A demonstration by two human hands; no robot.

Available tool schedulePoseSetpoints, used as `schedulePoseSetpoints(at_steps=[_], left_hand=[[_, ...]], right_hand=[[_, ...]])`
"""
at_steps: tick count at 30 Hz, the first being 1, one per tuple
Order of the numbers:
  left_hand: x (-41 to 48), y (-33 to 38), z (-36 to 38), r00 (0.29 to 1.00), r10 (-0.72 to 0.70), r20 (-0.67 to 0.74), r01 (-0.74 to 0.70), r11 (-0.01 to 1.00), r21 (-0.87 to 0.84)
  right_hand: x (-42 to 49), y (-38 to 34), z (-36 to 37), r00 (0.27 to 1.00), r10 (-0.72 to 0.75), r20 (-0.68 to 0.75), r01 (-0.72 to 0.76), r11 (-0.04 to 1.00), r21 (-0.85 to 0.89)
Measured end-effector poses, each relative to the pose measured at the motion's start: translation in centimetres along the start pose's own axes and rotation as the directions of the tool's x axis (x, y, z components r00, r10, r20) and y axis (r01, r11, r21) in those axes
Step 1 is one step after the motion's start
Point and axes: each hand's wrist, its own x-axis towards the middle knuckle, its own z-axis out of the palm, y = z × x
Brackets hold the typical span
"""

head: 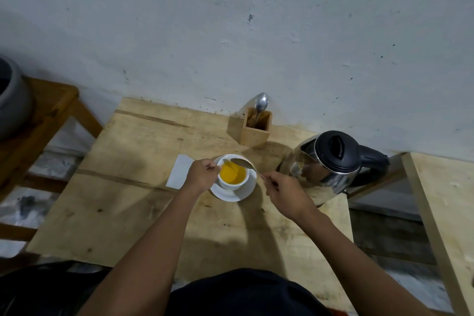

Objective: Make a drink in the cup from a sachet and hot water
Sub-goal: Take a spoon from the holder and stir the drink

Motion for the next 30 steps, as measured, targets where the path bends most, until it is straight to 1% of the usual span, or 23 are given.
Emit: schedulePoseSetpoints(at_steps=[1, 3, 4, 5, 7, 9, 12, 16, 18, 22, 25, 27, 30], left_hand=[[0.0, -0.1, 0.0, 1.0, -0.003, -0.003, 0.003, 1.0, -0.007], [-0.2, 0.0, 0.0, 1.0, -0.007, -0.004, 0.007, 1.0, -0.013], [-0.2, 0.0, 0.1, 1.0, -0.007, -0.005, 0.007, 1.0, -0.014], [-0.2, 0.0, 0.1, 1.0, -0.008, -0.004, 0.008, 1.0, -0.014], [-0.2, 0.0, 0.1, 1.0, -0.012, -0.004, 0.012, 1.0, -0.014], [-0.2, 0.0, 0.0, 1.0, -0.014, -0.006, 0.014, 1.0, -0.015], [-0.3, 0.1, 0.0, 1.0, -0.012, -0.004, 0.012, 1.0, -0.01], [-0.4, 0.2, 0.0, 1.0, -0.016, 0.002, 0.016, 1.0, -0.003], [-0.4, 0.3, 0.0, 1.0, -0.017, 0.005, 0.017, 1.0, -0.002], [-0.6, 0.4, -0.1, 1.0, -0.03, 0.01, 0.03, 0.999, -0.017], [-0.6, 0.4, -0.1, 1.0, -0.028, 0.012, 0.029, 0.999, -0.021], [-0.5, 0.4, -0.1, 0.999, -0.033, 0.018, 0.033, 0.999, -0.022], [-0.4, 0.4, -0.1, 0.999, -0.033, 0.023, 0.033, 0.999, -0.016]], right_hand=[[0.0, -0.1, -0.2, 1.0, -0.019, -0.016, 0.018, 0.997, -0.07], [0.0, -0.5, -0.6, 0.997, -0.071, -0.027, 0.058, 0.94, -0.335], [0.1, -0.7, -0.8, 0.996, -0.08, -0.031, 0.059, 0.905, -0.422], [0.1, -0.9, -0.9, 0.997, -0.076, -0.034, 0.052, 0.89, -0.453], [0.3, -1.5, -0.9, 0.999, -0.041, -0.023, 0.026, 0.884, -0.467], [0.6, -2.3, -1.1, 0.999, -0.032, 0.021, 0.038, 0.86, -0.509], [1.2, -3.5, -1.6, 0.991, -0.076, 0.108, 0.126, 0.796, -0.592], [2.9, -4.9, -1.0, 0.961, -0.165, 0.222, 0.269, 0.74, -0.617], [4.0, -5.4, -0.3, 0.947, -0.201, 0.249, 0.316, 0.705, -0.635], [6.3, -6.2, 0.3, 0.957, -0.205, 0.206, 0.291, 0.66, -0.692], [6.9, -6.5, 0.0, 0.972, -0.168, 0.162, 0.232, 0.633, -0.738], [6.7, -6.6, -0.3, 0.977, -0.137, 0.161, 0.211, 0.617, -0.758], [6.5, -6.7, -0.6, 0.979, -0.109, 0.175, 0.203, 0.66, -0.723]])
